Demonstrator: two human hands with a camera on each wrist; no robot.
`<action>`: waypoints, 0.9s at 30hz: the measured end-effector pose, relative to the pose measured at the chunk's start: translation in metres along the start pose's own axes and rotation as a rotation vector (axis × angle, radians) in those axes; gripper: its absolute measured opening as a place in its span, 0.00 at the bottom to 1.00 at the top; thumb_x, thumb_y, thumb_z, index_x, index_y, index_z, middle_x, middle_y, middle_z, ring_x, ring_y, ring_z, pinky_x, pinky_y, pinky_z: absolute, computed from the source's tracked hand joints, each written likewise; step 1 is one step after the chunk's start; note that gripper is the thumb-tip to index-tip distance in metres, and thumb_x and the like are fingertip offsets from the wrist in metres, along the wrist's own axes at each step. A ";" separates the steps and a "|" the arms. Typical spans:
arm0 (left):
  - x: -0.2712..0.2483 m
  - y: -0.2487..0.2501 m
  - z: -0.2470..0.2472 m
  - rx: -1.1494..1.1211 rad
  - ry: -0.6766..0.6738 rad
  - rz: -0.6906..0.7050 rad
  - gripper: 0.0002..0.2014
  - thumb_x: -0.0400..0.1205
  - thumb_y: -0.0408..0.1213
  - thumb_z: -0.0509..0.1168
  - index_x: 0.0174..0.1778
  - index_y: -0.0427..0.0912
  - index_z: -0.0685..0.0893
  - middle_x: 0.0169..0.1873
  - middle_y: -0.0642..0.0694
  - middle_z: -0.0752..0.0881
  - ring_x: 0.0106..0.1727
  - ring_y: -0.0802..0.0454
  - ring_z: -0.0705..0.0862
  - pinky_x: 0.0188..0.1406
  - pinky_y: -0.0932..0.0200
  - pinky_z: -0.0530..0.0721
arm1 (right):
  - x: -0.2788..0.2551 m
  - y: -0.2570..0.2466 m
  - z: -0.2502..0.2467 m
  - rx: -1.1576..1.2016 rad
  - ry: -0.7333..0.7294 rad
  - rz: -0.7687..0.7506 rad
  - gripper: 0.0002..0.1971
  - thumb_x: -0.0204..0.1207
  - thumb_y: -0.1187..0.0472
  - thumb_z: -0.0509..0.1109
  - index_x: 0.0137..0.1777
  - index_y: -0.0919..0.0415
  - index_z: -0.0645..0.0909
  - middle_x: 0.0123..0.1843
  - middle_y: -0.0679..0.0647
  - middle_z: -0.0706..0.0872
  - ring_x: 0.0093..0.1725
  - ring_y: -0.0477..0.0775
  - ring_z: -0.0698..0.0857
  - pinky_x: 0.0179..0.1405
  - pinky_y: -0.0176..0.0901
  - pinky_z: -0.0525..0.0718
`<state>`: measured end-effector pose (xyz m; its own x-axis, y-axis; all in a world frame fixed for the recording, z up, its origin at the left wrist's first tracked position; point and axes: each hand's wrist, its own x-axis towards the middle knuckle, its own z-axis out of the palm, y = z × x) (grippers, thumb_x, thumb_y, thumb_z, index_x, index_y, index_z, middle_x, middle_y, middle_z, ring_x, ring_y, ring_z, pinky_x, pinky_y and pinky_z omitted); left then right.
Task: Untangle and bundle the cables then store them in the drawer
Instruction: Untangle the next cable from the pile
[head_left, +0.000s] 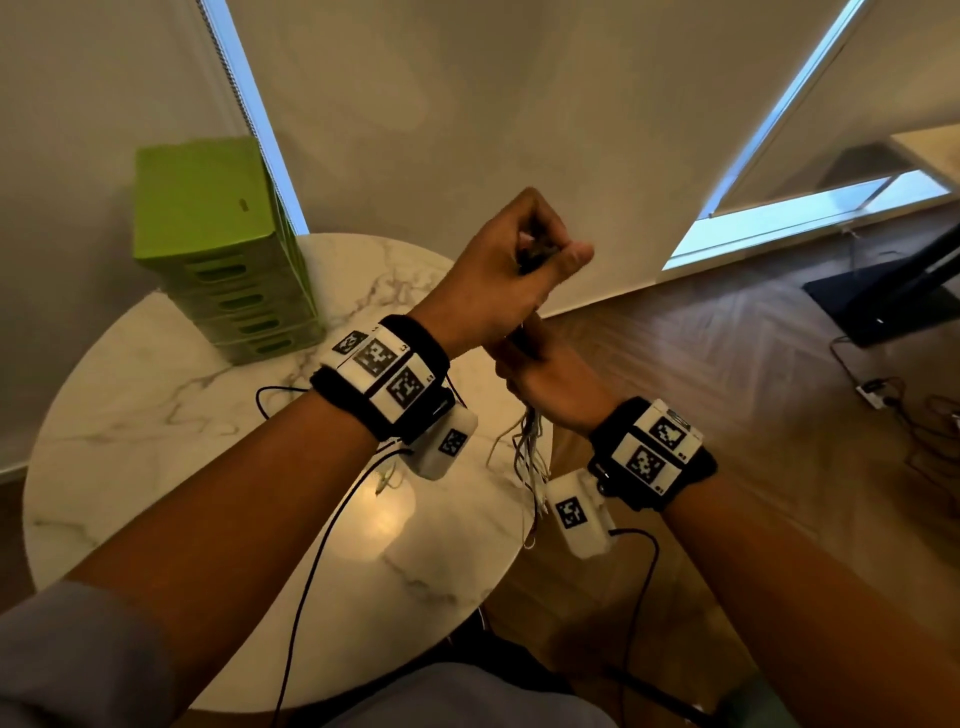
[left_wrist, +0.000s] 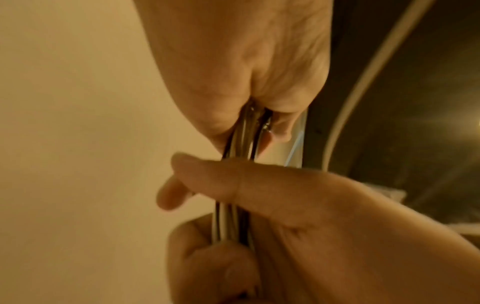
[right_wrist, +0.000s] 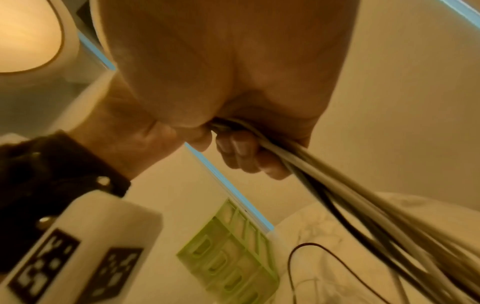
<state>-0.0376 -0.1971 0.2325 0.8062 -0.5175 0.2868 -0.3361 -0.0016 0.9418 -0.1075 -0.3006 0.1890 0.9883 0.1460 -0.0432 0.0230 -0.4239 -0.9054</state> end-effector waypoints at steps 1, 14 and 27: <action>-0.002 -0.001 0.000 0.102 -0.041 0.027 0.10 0.84 0.38 0.72 0.47 0.42 0.75 0.37 0.52 0.80 0.36 0.55 0.81 0.40 0.61 0.81 | 0.001 0.002 -0.001 -0.072 0.005 -0.007 0.08 0.89 0.58 0.58 0.55 0.41 0.72 0.38 0.34 0.80 0.31 0.37 0.79 0.35 0.35 0.74; -0.045 -0.042 0.002 -0.297 0.051 -0.246 0.60 0.69 0.58 0.80 0.89 0.55 0.46 0.88 0.51 0.58 0.80 0.61 0.72 0.78 0.55 0.76 | 0.002 0.000 -0.032 -0.193 0.116 -0.063 0.24 0.85 0.39 0.54 0.65 0.59 0.75 0.35 0.48 0.79 0.31 0.44 0.77 0.35 0.52 0.80; -0.031 -0.013 0.011 -0.037 -0.137 -0.215 0.19 0.93 0.48 0.52 0.70 0.48 0.86 0.60 0.38 0.86 0.63 0.51 0.86 0.61 0.58 0.85 | -0.006 0.011 -0.030 0.068 -0.098 0.011 0.04 0.80 0.61 0.73 0.45 0.59 0.82 0.32 0.51 0.87 0.32 0.49 0.85 0.36 0.45 0.85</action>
<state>-0.0634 -0.1904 0.2094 0.7830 -0.6196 0.0548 -0.1438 -0.0945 0.9851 -0.1084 -0.3329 0.1914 0.9689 0.2298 -0.0915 -0.0014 -0.3647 -0.9311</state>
